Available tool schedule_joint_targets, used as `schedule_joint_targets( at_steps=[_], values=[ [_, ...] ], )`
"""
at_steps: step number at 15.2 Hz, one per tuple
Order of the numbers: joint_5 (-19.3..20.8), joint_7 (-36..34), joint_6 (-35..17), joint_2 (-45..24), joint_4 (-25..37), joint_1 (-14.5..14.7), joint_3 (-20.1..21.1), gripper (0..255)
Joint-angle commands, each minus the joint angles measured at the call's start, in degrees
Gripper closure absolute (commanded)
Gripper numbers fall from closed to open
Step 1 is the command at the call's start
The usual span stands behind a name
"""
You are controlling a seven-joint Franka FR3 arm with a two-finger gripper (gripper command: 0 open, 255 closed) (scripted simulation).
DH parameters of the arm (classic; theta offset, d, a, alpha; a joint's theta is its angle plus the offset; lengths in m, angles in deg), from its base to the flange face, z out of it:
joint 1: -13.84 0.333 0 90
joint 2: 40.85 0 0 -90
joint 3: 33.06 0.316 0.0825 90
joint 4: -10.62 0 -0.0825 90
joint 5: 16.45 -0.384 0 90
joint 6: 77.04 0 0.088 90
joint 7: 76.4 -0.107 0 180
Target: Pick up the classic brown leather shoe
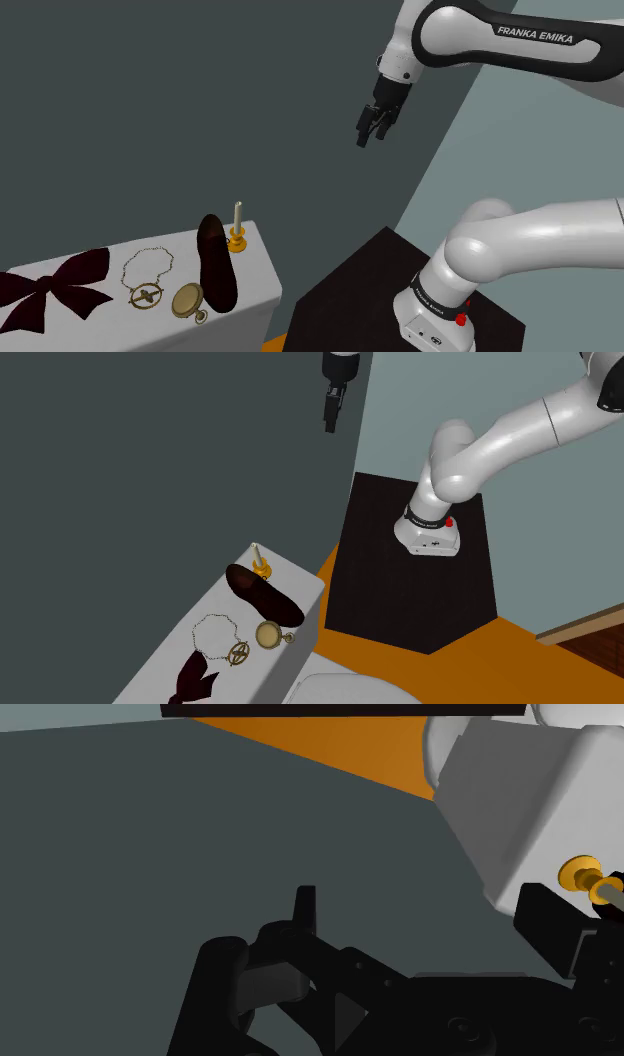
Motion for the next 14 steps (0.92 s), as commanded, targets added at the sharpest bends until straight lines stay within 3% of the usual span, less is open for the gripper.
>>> schedule_joint_targets(
  at_steps=[1, 14],
  values=[
    [0.0, 0.0, 0.0, 0.0, 0.0, 0.0, 0.0, 0],
    [-8.27, -13.08, -11.84, -16.6, 1.91, 5.47, 13.47, 0]
  ],
)
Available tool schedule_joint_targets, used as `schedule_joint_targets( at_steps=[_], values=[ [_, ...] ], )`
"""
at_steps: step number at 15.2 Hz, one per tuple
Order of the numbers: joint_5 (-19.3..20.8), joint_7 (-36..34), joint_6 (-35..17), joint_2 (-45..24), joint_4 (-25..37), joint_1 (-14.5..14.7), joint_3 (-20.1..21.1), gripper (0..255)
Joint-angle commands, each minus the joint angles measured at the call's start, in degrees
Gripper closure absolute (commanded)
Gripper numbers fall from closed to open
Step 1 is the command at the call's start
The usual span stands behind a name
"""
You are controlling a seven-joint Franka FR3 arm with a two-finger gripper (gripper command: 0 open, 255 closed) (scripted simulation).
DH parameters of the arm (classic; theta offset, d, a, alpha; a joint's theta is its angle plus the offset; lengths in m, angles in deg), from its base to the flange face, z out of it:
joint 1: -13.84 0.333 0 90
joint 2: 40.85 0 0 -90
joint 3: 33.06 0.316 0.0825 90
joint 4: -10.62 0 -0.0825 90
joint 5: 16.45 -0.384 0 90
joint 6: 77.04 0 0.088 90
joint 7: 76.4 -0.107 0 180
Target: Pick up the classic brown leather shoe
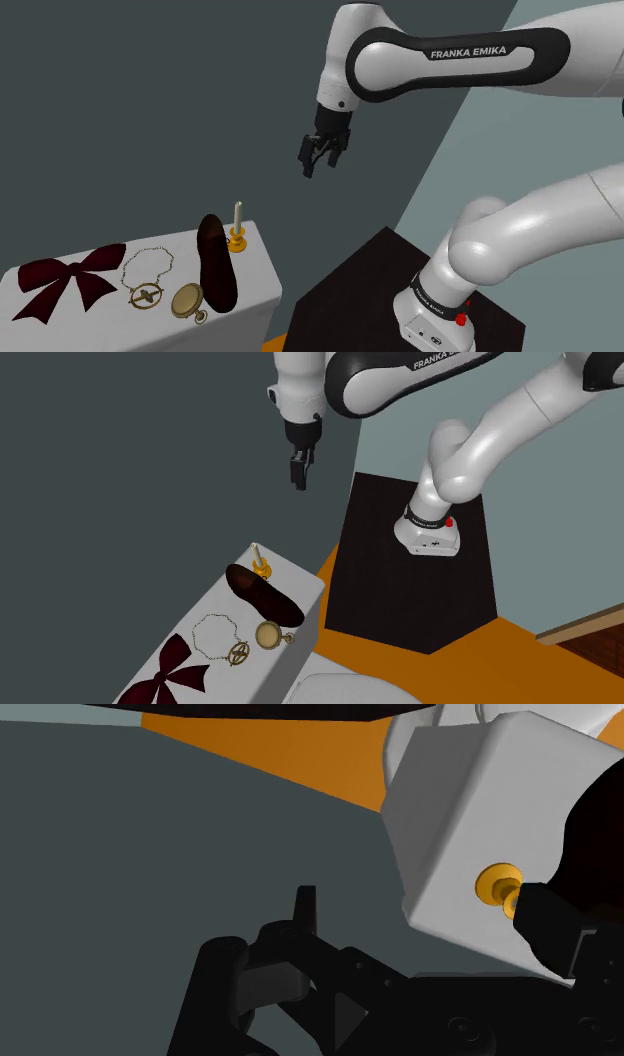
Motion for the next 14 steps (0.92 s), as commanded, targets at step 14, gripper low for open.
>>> schedule_joint_targets(
  at_steps=[14],
  values=[
    [1.81, -16.98, -11.73, -29.22, 14.61, 3.81, 13.72, 0]
  ],
)
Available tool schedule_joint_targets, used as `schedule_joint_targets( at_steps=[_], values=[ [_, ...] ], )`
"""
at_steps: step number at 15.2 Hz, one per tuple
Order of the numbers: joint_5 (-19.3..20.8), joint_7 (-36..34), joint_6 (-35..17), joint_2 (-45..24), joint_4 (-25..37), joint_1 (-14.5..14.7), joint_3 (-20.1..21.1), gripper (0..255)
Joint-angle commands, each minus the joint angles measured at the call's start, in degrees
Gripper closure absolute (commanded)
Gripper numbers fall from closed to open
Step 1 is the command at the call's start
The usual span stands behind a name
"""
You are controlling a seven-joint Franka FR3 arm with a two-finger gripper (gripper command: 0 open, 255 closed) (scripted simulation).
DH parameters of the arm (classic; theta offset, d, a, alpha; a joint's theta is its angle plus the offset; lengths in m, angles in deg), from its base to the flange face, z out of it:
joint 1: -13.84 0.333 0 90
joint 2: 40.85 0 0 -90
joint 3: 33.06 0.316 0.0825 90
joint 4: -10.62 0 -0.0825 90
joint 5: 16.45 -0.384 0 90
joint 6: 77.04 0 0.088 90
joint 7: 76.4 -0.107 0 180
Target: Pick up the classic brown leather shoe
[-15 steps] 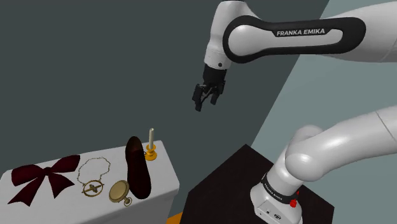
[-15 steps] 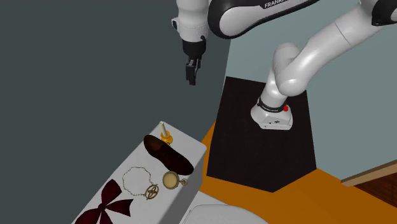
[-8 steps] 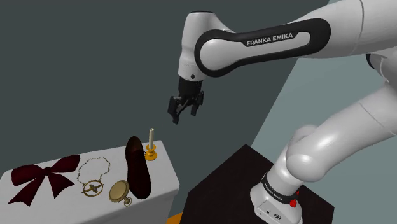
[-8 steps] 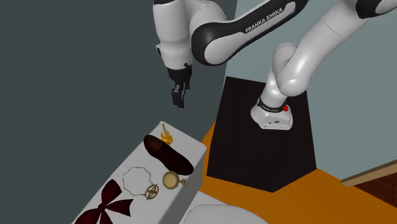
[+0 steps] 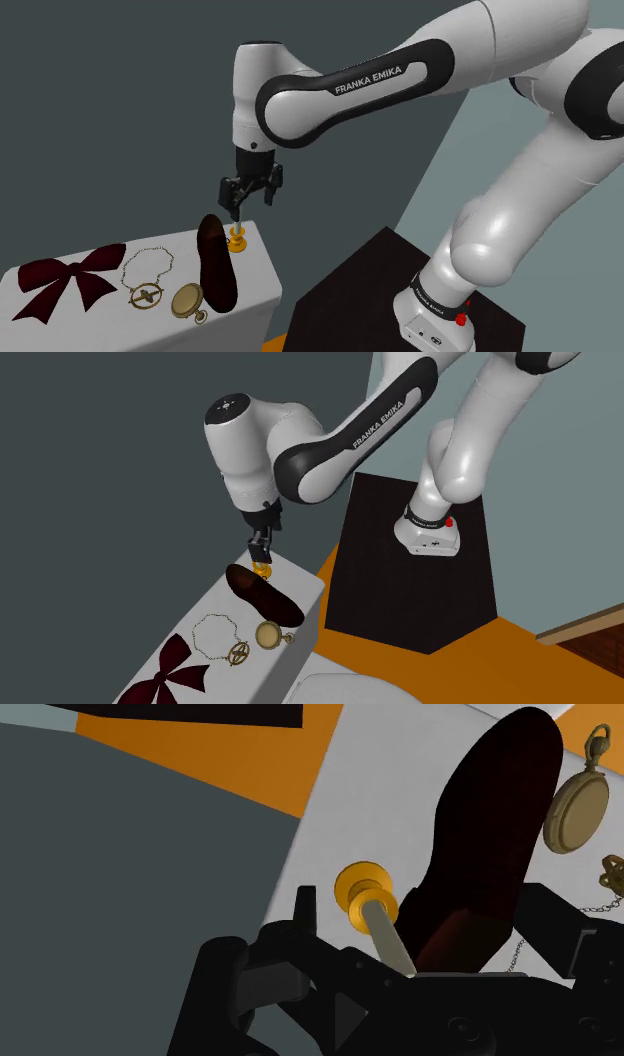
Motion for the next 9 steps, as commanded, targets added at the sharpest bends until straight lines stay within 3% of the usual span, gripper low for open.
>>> schedule_joint_targets(
  at_steps=[1, 6, 9],
  values=[
    [1.53, -2.82, -1.04, -4.62, 2.99, 0.76, 1.42, 0],
    [5.81, -8.69, -2.35, -14.88, 10.32, 3.51, 3.11, 0],
    [6.45, -8.96, -4.47, -16.09, 9.28, 3.76, 2.92, 0]
  ],
)
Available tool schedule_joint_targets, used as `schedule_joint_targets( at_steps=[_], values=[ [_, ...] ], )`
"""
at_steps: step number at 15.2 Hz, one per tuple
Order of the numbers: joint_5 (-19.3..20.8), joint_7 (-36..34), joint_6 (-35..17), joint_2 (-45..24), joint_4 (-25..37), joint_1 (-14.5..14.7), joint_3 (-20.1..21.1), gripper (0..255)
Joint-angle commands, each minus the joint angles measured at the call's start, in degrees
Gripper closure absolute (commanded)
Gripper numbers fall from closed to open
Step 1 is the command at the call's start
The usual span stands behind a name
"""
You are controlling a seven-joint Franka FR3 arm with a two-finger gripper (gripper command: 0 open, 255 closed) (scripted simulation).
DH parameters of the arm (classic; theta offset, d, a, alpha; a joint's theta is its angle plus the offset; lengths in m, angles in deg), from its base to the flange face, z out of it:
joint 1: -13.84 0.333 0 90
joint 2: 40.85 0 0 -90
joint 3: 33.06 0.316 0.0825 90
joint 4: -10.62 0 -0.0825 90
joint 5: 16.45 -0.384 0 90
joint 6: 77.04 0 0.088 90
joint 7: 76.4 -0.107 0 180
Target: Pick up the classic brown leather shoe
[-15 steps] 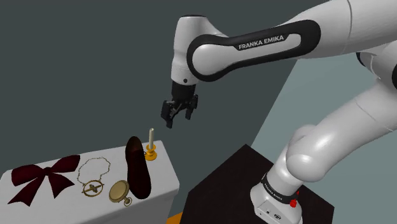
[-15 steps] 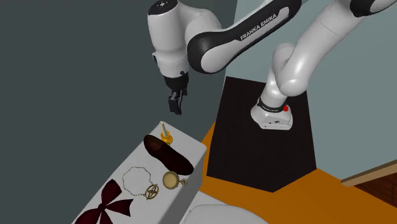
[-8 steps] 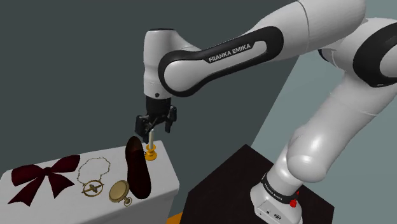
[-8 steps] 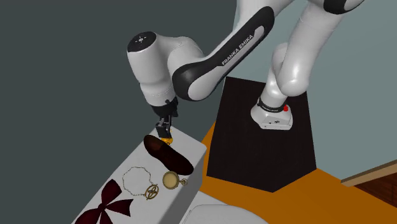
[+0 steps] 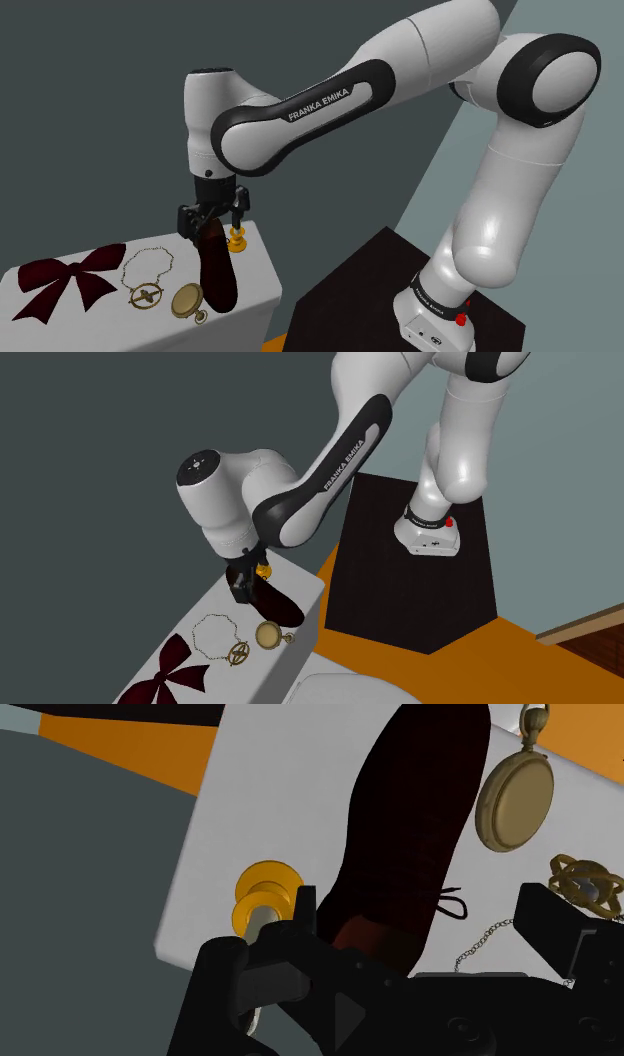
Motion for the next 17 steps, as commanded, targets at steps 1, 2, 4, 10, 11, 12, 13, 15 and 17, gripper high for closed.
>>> schedule_joint_targets(
  at_steps=[1, 2, 4, 10, 11, 12, 13, 15, 17],
  values=[
    [0.56, -0.38, -1.43, -1.07, -0.47, 0.26, -0.06, 0],
    [0.8, -0.49, -2.13, -1.51, -0.78, 0.33, -0.13, 0],
    [1.3, -0.72, -3.52, -2.42, -1.36, 0.5, -0.27, 0],
    [1.44, -0.78, -3.85, -2.67, -1.47, 0.54, -0.31, 255],
    [1.46, -0.8, -3.84, -2.71, -1.43, 0.56, -0.32, 255],
    [1.48, -0.8, -3.86, -2.74, -1.42, 0.56, -0.33, 255],
    [1.5, -0.8, -3.86, -2.77, -1.39, 0.56, -0.34, 255],
    [1.51, -0.81, -3.86, -2.79, -1.37, 0.56, -0.34, 255],
    [1.19, -0.67, -3.23, -2.22, -1.25, 0.46, -0.24, 255]
  ],
)
